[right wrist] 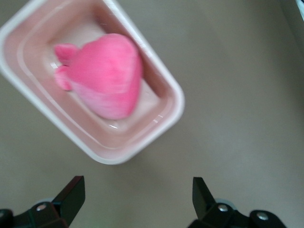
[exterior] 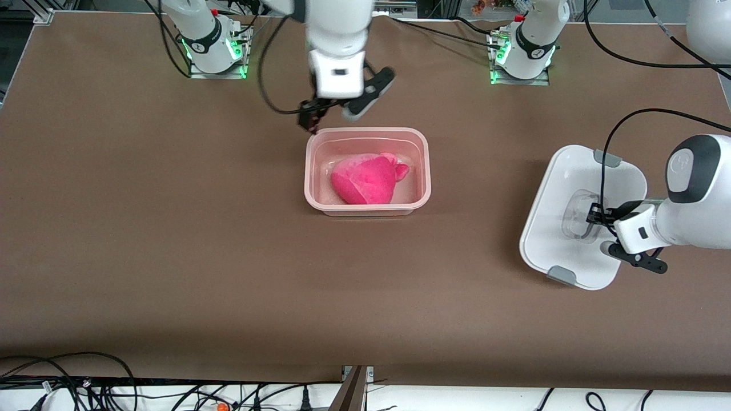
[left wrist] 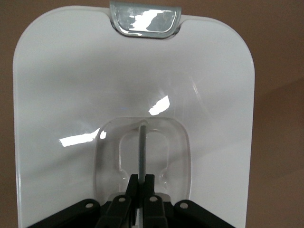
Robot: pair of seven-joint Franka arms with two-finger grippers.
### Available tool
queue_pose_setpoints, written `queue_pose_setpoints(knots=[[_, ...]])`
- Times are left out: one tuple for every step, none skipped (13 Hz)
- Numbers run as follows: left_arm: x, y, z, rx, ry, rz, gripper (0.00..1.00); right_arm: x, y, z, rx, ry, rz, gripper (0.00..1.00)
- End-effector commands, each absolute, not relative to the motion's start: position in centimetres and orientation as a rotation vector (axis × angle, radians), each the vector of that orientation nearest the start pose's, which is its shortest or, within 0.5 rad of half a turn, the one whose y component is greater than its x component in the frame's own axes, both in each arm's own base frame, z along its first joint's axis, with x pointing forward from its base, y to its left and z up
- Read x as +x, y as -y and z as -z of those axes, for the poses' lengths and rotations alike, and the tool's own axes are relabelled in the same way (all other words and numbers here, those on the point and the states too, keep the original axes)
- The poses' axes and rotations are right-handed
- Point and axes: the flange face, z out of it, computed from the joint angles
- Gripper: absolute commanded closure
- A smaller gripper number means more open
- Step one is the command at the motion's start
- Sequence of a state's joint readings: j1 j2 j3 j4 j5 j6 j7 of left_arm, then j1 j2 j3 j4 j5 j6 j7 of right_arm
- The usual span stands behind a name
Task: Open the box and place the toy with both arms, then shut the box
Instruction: 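Open the right gripper and withdraw it from the box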
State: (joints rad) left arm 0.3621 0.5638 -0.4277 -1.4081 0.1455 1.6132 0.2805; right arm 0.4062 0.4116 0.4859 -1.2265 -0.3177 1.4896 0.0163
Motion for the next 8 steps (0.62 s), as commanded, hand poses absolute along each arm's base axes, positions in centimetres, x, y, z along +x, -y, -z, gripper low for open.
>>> queue_pose_setpoints(knots=[[66.0, 3.7, -40.6, -3.162, -0.718, -0.496, 1.0, 54.4, -35.7, -55.3, -3.036, 1.024, -0.18, 0.0], [65.7, 6.2, -41.5, -3.159, -0.79, -0.479, 1.0, 56.0, -33.2, -55.2, -3.038, 0.935, -0.195, 0.0], [65.4, 8.4, -42.0, -3.158, -0.841, -0.468, 1.0, 57.5, -30.7, -55.2, -3.058, 0.841, -0.2, 0.0], [64.9, 11.4, -42.8, -3.157, -0.915, -0.448, 1.0, 58.7, -28.3, -55.0, -3.071, 0.772, -0.205, 0.0], [64.3, 14.4, -43.4, -3.153, -1.006, -0.434, 1.0, 60.2, -25.4, -54.8, -3.079, 0.704, -0.204, 0.0], [63.5, 17.7, -43.8, -3.132, -1.098, -0.422, 1.0, 61.1, -23.4, -54.8, -3.08, 0.657, -0.201, 0.0], [62.2, 22.1, -44.2, -3.086, -1.205, -0.415, 1.0, 61.4, -22.2, -54.9, -3.077, 0.621, -0.217, 0.0], [61.3, 25.9, -45.3, -3.048, -1.297, -0.378, 1.0, 62.0, -20.3, -54.9, -3.085, 0.574, -0.218, 0.0]])
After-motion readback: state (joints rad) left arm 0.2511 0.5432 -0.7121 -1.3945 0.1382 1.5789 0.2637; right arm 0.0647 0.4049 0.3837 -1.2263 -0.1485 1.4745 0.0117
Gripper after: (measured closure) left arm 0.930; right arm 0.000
